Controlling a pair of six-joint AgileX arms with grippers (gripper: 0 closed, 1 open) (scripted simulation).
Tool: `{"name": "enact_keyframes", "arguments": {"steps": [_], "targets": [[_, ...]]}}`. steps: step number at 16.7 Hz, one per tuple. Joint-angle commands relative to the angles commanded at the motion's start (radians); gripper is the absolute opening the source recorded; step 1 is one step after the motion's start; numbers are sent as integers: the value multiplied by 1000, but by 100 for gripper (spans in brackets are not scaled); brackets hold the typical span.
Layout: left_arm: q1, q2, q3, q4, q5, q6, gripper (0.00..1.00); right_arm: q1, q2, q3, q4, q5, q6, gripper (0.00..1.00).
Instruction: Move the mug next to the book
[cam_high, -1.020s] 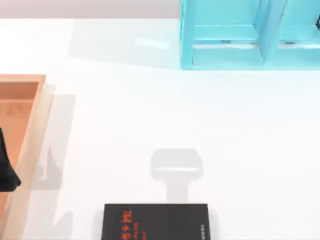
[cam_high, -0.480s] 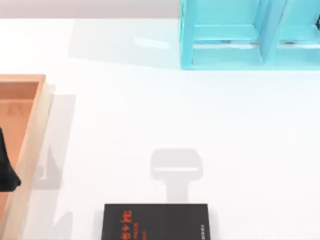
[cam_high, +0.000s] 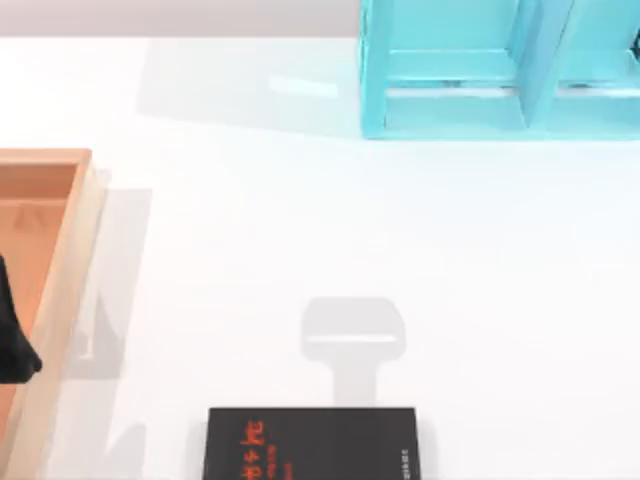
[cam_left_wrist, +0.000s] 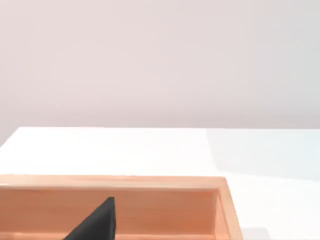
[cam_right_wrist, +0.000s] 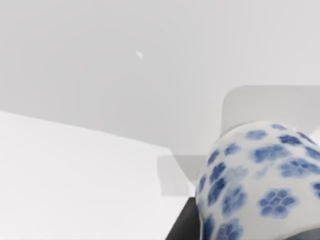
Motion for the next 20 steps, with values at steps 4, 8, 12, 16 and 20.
{"name": "enact_keyframes", "arguments": {"steps": [4,8,12,16,20], "targets": [[0,0,0,0,0,0,100,-3,-22,37,-40,0,-2,0],[0,0,0,0,0,0,100,-2,-60,111,-194,0,-6,0],[0,0,0,0,0,0,100,-2,-87,144,-231,1,-2,0],[0,0,0,0,0,0,100,5,-83,144,-227,3,-10,0],[0,0,0,0,0,0,100,105,-81,178,-215,22,-150,0]]}}
